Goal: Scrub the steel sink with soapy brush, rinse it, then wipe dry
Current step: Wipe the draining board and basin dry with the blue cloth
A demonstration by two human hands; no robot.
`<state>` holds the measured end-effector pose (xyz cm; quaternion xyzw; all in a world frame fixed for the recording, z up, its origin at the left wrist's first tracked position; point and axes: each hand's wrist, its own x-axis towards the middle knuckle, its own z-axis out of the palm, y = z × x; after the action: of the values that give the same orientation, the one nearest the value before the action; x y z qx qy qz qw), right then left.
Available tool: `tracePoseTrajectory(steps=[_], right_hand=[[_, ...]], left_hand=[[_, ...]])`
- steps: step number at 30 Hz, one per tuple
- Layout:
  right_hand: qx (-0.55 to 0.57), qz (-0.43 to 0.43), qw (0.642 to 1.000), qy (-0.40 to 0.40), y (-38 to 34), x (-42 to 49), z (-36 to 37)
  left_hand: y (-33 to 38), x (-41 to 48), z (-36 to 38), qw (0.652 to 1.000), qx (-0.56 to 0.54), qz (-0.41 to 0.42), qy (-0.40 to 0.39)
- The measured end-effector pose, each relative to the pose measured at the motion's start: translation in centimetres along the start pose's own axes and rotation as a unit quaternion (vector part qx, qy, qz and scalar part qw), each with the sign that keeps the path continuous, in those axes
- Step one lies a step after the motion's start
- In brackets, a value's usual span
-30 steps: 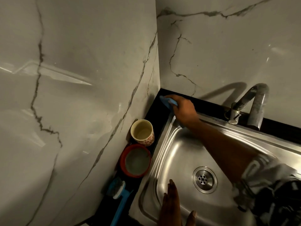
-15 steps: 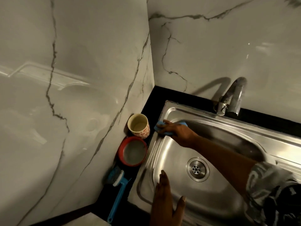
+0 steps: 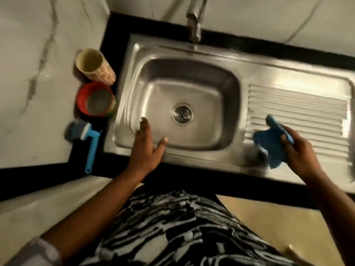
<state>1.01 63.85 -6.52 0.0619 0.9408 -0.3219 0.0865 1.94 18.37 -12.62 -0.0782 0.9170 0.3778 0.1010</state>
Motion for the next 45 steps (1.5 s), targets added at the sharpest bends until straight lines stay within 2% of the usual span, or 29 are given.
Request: tracePoseTrajectory(steps=[3,9,13,15,18,22,28,31,34,36,38,40,42,45], right_hand=[[-0.032,0.019,0.999,0.015,5.7,-6.7,-1.2],[-0.148,-0.119,0.981,-0.042,11.0,-12.6,1.7],[-0.187,-0.274,0.940,-0.083,10.8,-13.1,3.5],[-0.228,-0.333,0.908,-0.114,9.9,-13.4,4.7],[-0.283,-0.373,0.868,-0.165,6.3,-12.8,7.9],[-0.279,-0.411,0.848,-0.187,-2.0,-11.1,14.0],[-0.260,-0.398,0.864,-0.164,-15.0,-8.7,23.9],[-0.269,-0.367,0.876,-0.164,-20.0,-7.9,27.5],[-0.249,-0.317,0.903,-0.149,-23.8,-6.8,29.4],[-0.199,-0.272,0.931,-0.139,-25.3,-5.9,29.8],[-0.082,-0.232,0.962,-0.117,-26.1,-4.9,29.8],[0.026,-0.186,0.978,-0.086,-25.9,-4.4,29.1],[0.040,-0.184,0.980,-0.061,-25.1,-5.0,28.0],[-0.028,-0.263,0.963,-0.058,-22.7,-7.1,27.3]], left_hand=[[1.3,-0.4,0.3,1.000,0.014,0.001,-0.011],[3.5,-3.0,0.9,1.000,0.030,-0.005,0.007],[2.9,-4.6,0.6,0.998,0.032,-0.030,0.041],[2.4,-5.4,0.1,0.998,0.025,-0.035,0.052],[1.3,-6.2,-0.7,0.997,0.025,-0.037,0.055],[-0.8,-6.6,-2.0,0.999,0.020,-0.029,0.041],[-4.2,-6.6,-6.1,0.996,0.050,0.017,0.072],[-7.0,-6.4,-8.7,0.993,0.070,0.040,0.091],[-9.9,-7.0,-11.3,0.985,0.106,0.067,0.122],[-11.5,-7.4,-12.6,0.976,0.149,0.075,0.139],[-12.9,-7.9,-13.6,0.968,0.194,0.065,0.145],[-13.8,-7.9,-14.4,0.963,0.227,0.040,0.137],[-14.1,-7.5,-14.9,0.964,0.236,0.010,0.121],[-13.7,-6.5,-15.6,0.967,0.229,-0.034,0.109]])
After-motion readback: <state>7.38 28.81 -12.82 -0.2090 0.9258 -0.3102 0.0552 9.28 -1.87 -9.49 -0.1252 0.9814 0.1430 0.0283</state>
